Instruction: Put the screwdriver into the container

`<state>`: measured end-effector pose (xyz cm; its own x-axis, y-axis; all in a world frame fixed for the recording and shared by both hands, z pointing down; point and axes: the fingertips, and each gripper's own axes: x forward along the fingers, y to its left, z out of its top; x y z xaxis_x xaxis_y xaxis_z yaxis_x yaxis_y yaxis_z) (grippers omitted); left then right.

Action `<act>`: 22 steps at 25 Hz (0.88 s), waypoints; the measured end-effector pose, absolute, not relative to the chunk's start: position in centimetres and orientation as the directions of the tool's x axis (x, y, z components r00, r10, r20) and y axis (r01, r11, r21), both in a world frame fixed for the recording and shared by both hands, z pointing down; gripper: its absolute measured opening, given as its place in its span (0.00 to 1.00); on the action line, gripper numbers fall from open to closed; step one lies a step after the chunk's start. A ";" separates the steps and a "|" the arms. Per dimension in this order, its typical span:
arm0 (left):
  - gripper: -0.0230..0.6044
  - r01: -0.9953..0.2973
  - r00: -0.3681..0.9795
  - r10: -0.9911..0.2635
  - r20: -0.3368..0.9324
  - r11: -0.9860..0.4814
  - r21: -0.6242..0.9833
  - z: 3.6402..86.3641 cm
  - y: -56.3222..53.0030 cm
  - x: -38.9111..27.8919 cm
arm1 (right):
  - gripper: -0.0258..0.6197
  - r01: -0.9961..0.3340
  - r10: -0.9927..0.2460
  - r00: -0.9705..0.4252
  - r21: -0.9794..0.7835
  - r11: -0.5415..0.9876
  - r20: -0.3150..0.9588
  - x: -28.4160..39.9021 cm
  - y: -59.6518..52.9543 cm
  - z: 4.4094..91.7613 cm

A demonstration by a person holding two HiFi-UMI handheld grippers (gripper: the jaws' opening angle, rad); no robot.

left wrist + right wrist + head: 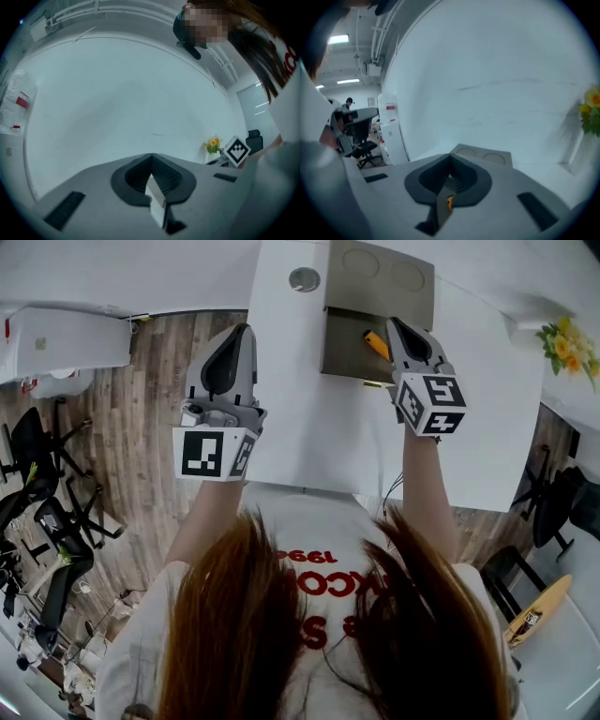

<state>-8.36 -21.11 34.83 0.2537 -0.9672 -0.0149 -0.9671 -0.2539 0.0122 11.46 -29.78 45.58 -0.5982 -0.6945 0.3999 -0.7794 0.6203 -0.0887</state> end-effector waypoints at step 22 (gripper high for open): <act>0.04 -0.946 0.323 -0.932 -0.163 -0.322 -0.036 27.6 -19.0 -8.7 | 0.05 -0.849 -0.856 -0.516 -0.128 0.513 -0.005 13.8 -21.8 29.3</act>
